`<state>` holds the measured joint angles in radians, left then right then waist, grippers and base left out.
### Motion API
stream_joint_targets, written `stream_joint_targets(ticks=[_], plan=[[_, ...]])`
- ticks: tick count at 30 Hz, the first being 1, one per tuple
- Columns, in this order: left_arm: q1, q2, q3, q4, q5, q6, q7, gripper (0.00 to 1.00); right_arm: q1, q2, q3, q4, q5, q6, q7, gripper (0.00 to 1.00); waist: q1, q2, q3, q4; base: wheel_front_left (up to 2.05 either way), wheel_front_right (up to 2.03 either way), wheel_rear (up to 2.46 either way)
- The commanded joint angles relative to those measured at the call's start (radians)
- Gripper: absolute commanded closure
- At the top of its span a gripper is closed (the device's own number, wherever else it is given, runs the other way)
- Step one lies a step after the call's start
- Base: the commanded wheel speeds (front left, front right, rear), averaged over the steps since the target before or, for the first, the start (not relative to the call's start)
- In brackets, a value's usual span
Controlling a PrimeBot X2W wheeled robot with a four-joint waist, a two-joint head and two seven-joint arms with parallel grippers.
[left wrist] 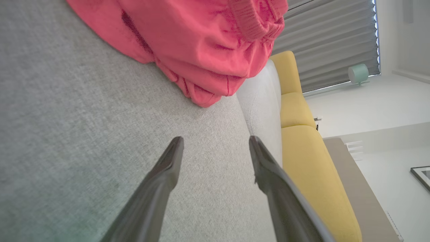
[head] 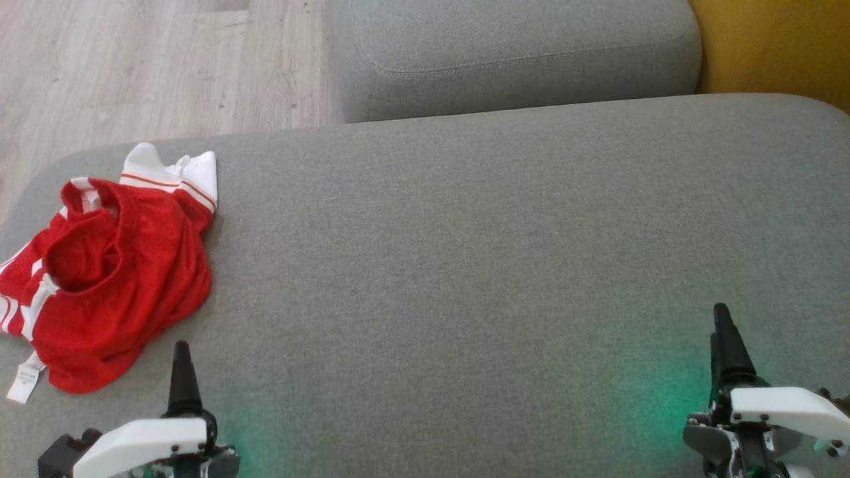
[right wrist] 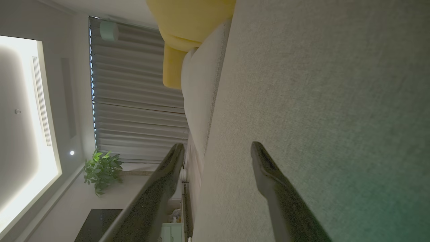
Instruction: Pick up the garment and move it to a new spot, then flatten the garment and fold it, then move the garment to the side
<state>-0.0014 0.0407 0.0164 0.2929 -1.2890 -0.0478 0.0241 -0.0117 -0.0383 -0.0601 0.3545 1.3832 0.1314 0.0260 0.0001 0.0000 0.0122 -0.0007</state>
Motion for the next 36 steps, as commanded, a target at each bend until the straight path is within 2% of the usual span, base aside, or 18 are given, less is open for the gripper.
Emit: stream_joint_targets(ticks=[1,6,17,36], plan=[[-0.053,0.005,0.001,-0.039,0.022,0.004,-0.008,0.00,-0.057,-0.005,0.012,-0.036,-0.019,0.000,-0.009,0.00,-0.0001,0.0000,0.000,0.000,0.00,0.00,0.00],[-0.055,0.005,0.001,-0.050,0.055,0.012,-0.020,0.00,-0.061,-0.006,0.023,-0.040,-0.088,0.000,-0.020,0.00,-0.0001,0.0000,0.002,-0.001,0.00,0.00,0.00],[-0.061,0.005,-0.020,-0.086,0.237,0.046,-0.055,0.00,-0.065,-0.007,0.090,-0.067,-0.358,0.000,-0.056,0.00,-0.0001,0.0000,0.002,-0.001,0.00,0.00,0.00],[-0.060,0.006,-0.068,-0.131,0.496,0.095,-0.111,0.00,-0.077,-0.008,0.162,-0.085,-0.631,0.000,-0.112,0.00,-0.0001,0.0000,-0.003,-0.004,0.00,0.00,0.00]])
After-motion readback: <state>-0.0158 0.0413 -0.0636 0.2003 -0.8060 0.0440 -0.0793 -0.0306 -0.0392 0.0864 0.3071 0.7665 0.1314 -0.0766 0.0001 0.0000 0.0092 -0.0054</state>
